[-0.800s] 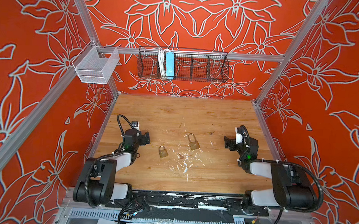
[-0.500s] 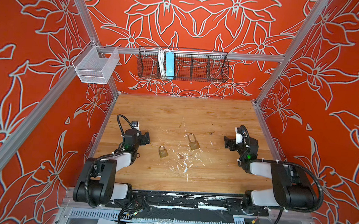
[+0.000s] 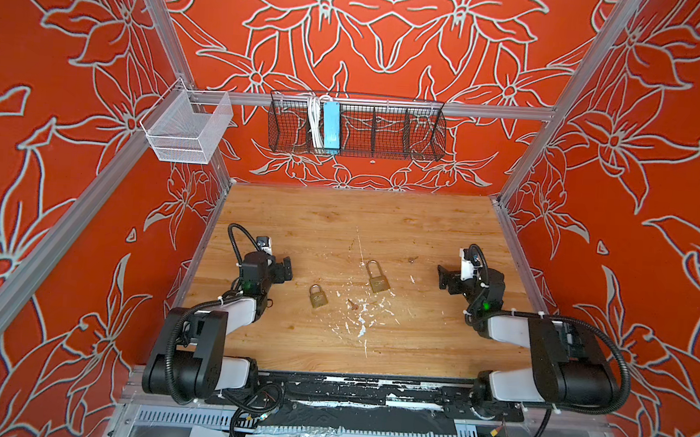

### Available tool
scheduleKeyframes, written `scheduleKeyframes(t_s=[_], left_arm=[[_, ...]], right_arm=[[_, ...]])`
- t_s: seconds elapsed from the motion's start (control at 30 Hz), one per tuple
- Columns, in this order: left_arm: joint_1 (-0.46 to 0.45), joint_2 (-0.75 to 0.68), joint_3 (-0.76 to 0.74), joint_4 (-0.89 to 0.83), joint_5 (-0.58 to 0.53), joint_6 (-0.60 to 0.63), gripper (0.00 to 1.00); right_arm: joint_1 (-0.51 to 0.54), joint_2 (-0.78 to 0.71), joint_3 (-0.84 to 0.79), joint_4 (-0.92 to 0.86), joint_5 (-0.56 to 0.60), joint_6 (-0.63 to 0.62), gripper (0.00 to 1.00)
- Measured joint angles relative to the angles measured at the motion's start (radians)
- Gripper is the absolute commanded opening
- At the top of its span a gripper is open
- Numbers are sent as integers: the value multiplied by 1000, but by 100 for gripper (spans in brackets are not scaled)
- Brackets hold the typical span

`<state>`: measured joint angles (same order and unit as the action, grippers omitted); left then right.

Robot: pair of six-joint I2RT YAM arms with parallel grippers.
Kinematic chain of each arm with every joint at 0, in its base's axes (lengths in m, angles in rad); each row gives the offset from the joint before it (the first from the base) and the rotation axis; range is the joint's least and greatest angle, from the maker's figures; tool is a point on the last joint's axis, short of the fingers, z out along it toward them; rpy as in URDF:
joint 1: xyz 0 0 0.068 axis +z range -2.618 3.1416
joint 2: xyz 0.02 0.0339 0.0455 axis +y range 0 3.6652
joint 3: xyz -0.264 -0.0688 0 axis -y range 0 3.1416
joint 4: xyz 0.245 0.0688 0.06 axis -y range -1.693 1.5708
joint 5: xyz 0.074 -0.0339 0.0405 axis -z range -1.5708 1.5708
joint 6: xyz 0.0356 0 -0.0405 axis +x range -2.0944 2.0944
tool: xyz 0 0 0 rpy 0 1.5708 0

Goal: Unlock with the key

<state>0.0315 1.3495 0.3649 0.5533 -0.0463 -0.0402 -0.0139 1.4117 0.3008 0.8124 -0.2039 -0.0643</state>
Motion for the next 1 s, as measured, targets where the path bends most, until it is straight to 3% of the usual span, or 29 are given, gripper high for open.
scheduleKeyframes(t_s=[0.37, 0.5, 0.67, 0.77, 0.83, 1.0], left_arm=[[-4, -17, 2, -25, -7, 0, 97], [-43, -158, 24, -155, -100, -19, 98], [-179, -324, 200, -401, -228, -176, 97], [-256, -290, 396, -540, -124, -236, 97], [-286, -174, 600, -657, 27, -248, 97], [-373, 119, 1038, -910, 327, -174, 97]], right_arm=[[0, 0, 0, 0, -6, 0, 98], [10, -14, 0, -13, 10, -1, 98], [66, -157, 5, -117, 150, 6, 96], [144, -224, 47, -223, 306, 27, 91], [201, -260, 107, -346, 381, 49, 91], [245, -328, 309, -666, 376, 172, 87]])
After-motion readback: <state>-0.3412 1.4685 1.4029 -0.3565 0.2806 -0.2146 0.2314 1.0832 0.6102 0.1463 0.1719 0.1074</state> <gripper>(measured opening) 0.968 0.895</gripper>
